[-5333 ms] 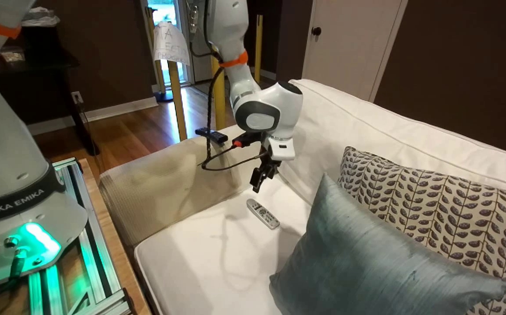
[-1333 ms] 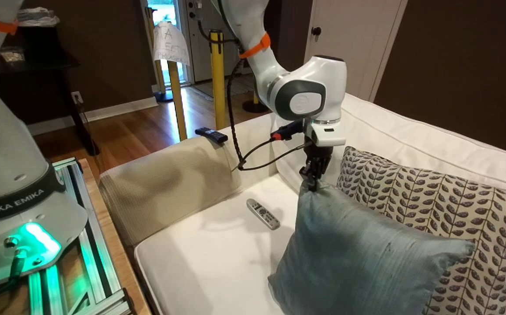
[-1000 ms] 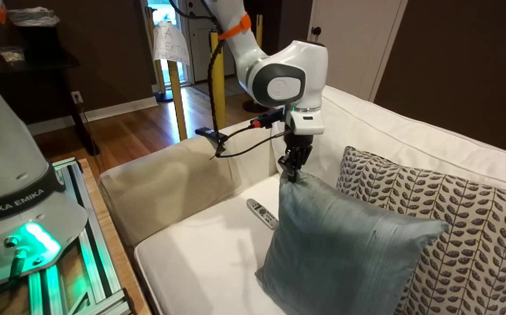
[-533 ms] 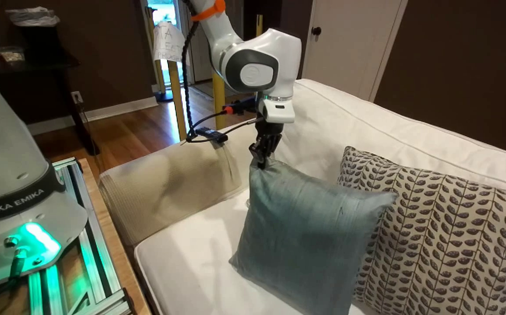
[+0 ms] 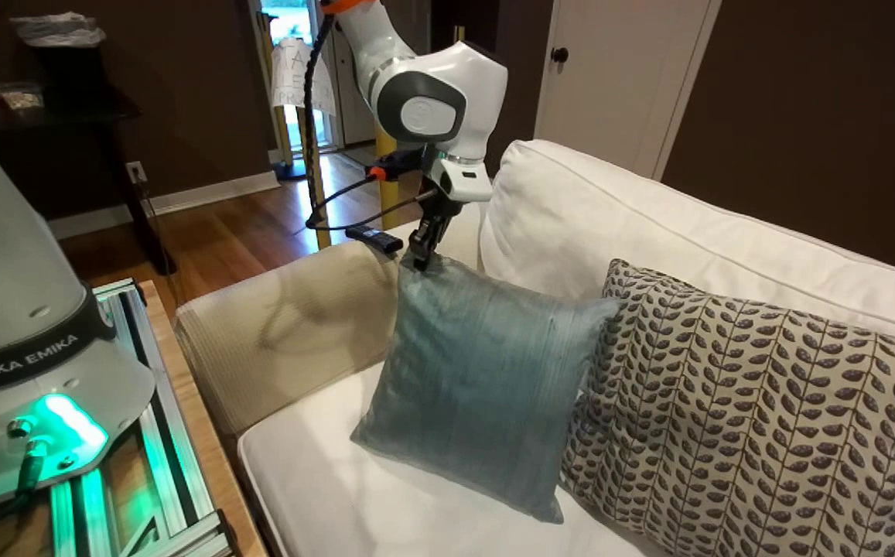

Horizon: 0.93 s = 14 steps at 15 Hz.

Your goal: Put the grey remote control on the seat of the sofa then place the blue pillow over the grey remote.

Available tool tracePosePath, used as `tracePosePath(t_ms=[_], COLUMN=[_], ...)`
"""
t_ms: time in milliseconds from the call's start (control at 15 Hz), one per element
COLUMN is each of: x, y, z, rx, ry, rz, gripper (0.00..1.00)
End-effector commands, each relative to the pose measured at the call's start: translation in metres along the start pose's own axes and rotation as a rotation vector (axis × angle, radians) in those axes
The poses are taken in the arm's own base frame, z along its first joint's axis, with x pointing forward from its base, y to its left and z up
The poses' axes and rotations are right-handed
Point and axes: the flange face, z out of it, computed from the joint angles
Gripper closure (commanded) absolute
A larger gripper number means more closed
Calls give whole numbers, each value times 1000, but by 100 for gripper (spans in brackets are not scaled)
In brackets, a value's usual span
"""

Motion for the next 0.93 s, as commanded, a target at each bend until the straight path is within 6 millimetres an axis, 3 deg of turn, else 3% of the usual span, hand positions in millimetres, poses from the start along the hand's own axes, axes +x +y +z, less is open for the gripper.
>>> tracePosePath(t_ms=[0, 600, 867], x=[-1, 0, 14], y=[-20, -78, -99], z=[-3, 0, 3], rx=[23, 143, 191], ry=[-4, -56, -35], rz=[-58, -217, -241], gripper=[98, 98, 98])
